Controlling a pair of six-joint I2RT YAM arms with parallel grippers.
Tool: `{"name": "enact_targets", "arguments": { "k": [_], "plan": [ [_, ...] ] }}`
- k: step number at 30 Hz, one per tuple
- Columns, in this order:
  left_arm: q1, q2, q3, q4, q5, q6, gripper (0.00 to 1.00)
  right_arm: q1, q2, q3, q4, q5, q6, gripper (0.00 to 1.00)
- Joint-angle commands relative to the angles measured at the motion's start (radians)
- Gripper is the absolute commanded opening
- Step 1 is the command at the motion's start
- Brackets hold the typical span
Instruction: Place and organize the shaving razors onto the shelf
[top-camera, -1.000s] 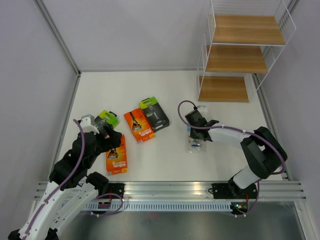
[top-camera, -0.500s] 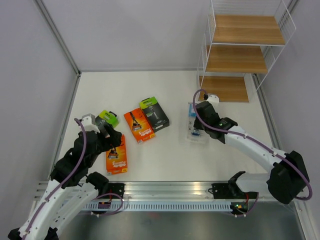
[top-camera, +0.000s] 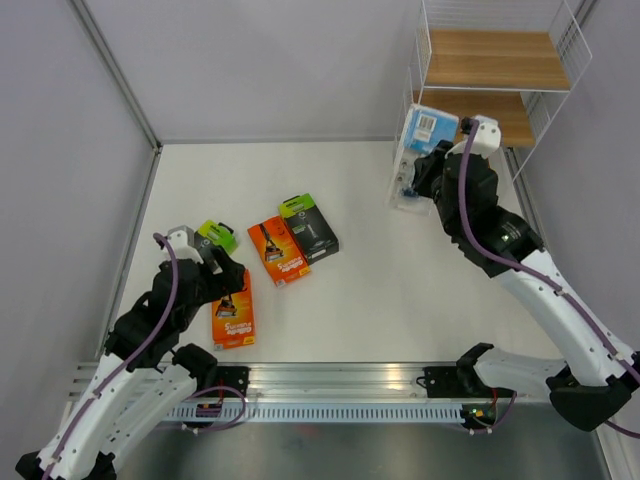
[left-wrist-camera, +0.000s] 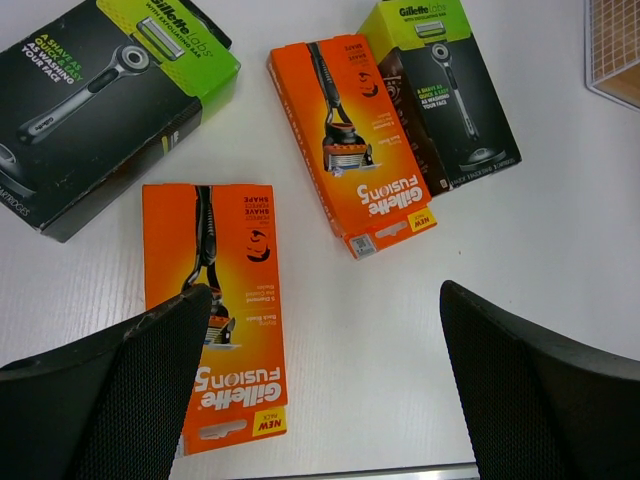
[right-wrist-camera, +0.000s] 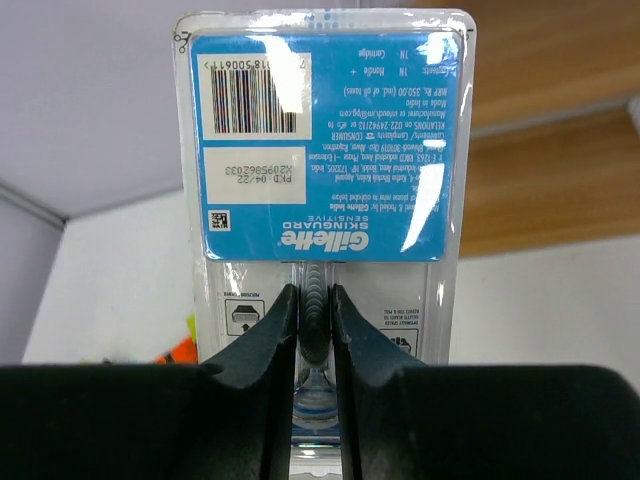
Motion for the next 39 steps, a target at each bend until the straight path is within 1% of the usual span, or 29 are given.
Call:
{"name": "enact_targets", "arguments": {
  "k": [1, 3, 6, 8, 9, 11, 12, 14, 15, 17, 18, 19, 23, 26, 27, 29, 30, 31, 32, 35, 37, 39],
  "plan": [
    [0.000, 0.028, 0.003, 0.008, -0.003, -0.011, 1.00, -0.018, 0.027, 0.160, 0.007, 0.137, -0.129, 0.00],
    [0.000, 0.032, 0.005, 0.008, 0.000, -0.010, 1.00, -0.040, 0.055, 0.220, 0.029, 0.174, -0.161, 0.01],
    [0.000, 0.031, 0.005, 0.008, -0.003, -0.010, 1.00, -0.092, 0.093, 0.276, 0.058, 0.173, -0.173, 0.00],
    [0.000, 0.028, 0.003, 0.008, -0.001, -0.010, 1.00, -0.126, 0.116, 0.309, 0.055, 0.149, -0.152, 0.00],
    [0.000, 0.025, 0.003, 0.007, -0.003, -0.010, 1.00, -0.164, 0.137, 0.336, 0.058, 0.136, -0.146, 0.00],
    [0.000, 0.020, 0.003, 0.008, -0.004, -0.011, 1.00, -0.199, 0.168, 0.362, 0.084, 0.083, -0.131, 0.00],
    [0.000, 0.021, 0.001, 0.008, -0.004, -0.011, 1.00, -0.234, 0.181, 0.405, 0.087, 0.066, -0.120, 0.00],
    [-0.001, 0.021, 0.003, 0.010, -0.001, -0.010, 1.00, -0.265, 0.232, 0.468, 0.067, 0.046, -0.092, 0.01],
    [0.000, 0.021, 0.001, 0.011, 0.000, -0.008, 1.00, -0.290, 0.256, 0.566, 0.043, 0.037, -0.063, 0.01],
    [-0.001, 0.031, 0.001, 0.013, 0.008, -0.005, 1.00, -0.310, 0.329, 0.672, -0.021, 0.056, -0.025, 0.00],
    [0.000, 0.034, 0.001, 0.014, 0.011, -0.002, 1.00, -0.322, 0.345, 0.738, -0.014, 0.056, -0.023, 0.01],
    [0.000, 0.037, 0.004, 0.014, 0.012, -0.002, 0.99, -0.327, 0.358, 0.755, 0.001, 0.056, -0.029, 0.00],
    [-0.001, 0.057, 0.006, 0.016, 0.022, 0.001, 1.00, -0.351, 0.392, 0.760, 0.165, 0.079, -0.057, 0.00],
    [0.000, 0.060, 0.006, 0.016, 0.025, 0.003, 1.00, -0.376, 0.438, 0.774, 0.217, 0.104, -0.051, 0.01],
    [0.000, 0.060, 0.008, 0.014, 0.025, 0.003, 1.00, -0.403, 0.454, 0.796, 0.222, 0.093, -0.036, 0.01],
    [0.000, 0.058, 0.006, 0.016, 0.022, 0.004, 1.00, -0.452, 0.487, 0.786, 0.266, 0.055, 0.032, 0.01],
    [0.000, 0.060, 0.008, 0.016, 0.023, 0.004, 1.00, -0.471, 0.495, 0.775, 0.295, -0.018, 0.052, 0.01],
    [0.000, 0.058, 0.006, 0.016, 0.026, 0.004, 1.00, -0.489, 0.519, 0.774, 0.312, -0.046, 0.125, 0.01],
    [0.000, 0.058, 0.006, 0.016, 0.028, 0.004, 1.00, -0.526, 0.533, 0.792, 0.307, -0.077, 0.170, 0.00],
    [0.000, 0.060, 0.006, 0.016, 0.022, 0.004, 1.00, -0.580, 0.578, 0.800, 0.319, -0.131, 0.315, 0.00],
    [0.000, 0.058, 0.008, 0.016, 0.014, 0.004, 1.00, -0.589, 0.604, 0.801, 0.366, -0.143, 0.336, 0.00],
    [0.000, 0.054, 0.005, 0.016, 0.012, 0.003, 0.99, -0.589, 0.635, 0.859, 0.362, -0.148, 0.351, 0.00]
  ]
}}
